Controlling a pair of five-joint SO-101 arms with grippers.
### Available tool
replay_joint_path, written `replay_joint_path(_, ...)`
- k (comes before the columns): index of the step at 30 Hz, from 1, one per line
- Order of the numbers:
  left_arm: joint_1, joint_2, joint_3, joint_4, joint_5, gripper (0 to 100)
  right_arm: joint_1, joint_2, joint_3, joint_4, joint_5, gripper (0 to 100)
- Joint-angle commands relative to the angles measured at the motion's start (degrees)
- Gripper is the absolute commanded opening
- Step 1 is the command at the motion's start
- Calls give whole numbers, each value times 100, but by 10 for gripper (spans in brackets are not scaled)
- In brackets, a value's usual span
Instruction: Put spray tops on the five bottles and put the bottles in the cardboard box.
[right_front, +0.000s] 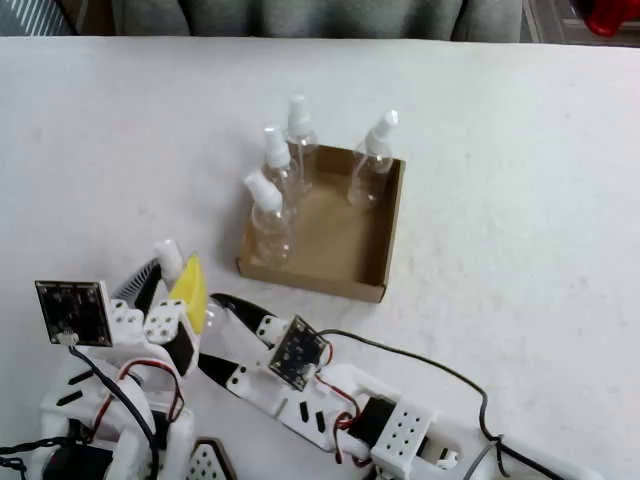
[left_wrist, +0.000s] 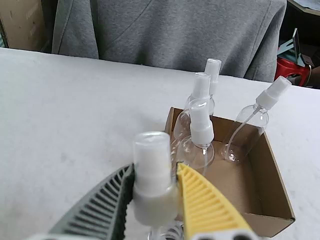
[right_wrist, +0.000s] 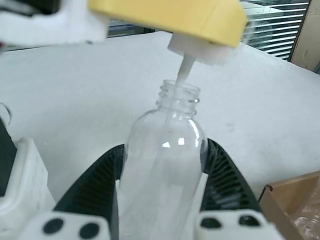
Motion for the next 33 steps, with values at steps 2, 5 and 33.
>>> replay_joint_path(2,66,-13,-35,-35,-79,27,66,31,-255,-127,62,15)
replay_joint_path(5,66,-13,-44,9,-79,101,66,31,-255,-127,62,15)
replay_joint_path(33,-646,-13,-1609,519,-141,253,611,31,-281,-119,62,15)
